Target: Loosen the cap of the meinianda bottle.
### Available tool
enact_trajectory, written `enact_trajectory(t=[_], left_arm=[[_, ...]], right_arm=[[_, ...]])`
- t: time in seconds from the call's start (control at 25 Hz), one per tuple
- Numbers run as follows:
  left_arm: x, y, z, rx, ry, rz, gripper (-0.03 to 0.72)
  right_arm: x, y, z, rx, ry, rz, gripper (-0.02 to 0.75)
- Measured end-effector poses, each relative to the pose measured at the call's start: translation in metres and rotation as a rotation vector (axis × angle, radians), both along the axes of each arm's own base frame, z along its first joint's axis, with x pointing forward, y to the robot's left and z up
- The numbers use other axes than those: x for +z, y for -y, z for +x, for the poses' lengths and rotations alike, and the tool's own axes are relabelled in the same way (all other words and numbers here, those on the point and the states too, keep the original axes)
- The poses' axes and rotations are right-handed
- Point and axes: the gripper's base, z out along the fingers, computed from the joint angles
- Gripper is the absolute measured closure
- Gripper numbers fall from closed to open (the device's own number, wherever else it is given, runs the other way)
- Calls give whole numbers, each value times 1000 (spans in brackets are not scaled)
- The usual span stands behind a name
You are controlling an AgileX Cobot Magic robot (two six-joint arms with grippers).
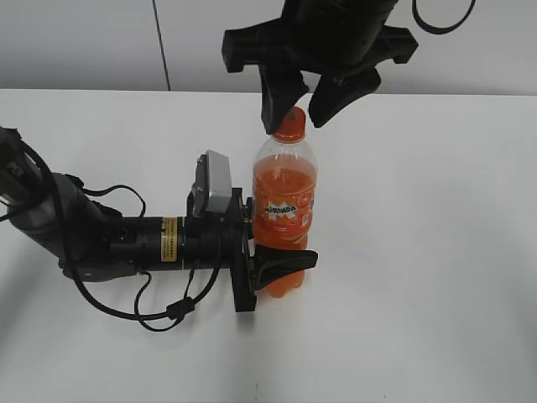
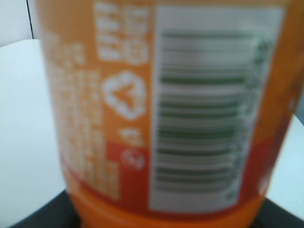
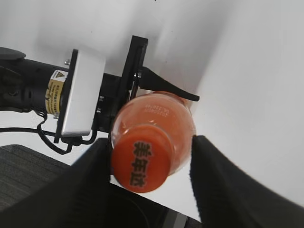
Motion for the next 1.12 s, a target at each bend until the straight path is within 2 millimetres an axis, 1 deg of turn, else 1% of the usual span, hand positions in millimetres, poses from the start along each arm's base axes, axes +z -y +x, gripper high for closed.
enact_trajectory(t=[0.12, 0.16, 0.36, 0.96, 1.04, 1.12], left_arm=[[0, 0, 0, 1, 0, 1, 300], [0, 0, 0, 1, 0, 1, 300], [0, 0, 0, 1, 0, 1, 300], [0, 0, 0, 0, 7, 1, 300], [0, 0, 0, -1, 7, 2, 300], [0, 0, 0, -1, 8, 2, 300]], right_arm=[[0, -1, -1, 8, -3, 6, 460], [0, -1, -1, 9, -3, 6, 465], [0, -1, -1, 35, 5, 1, 465], [0, -2, -2, 260, 62, -36, 466], [0, -2, -2, 303, 73, -43, 466], [0, -2, -2, 382, 94, -55, 466]])
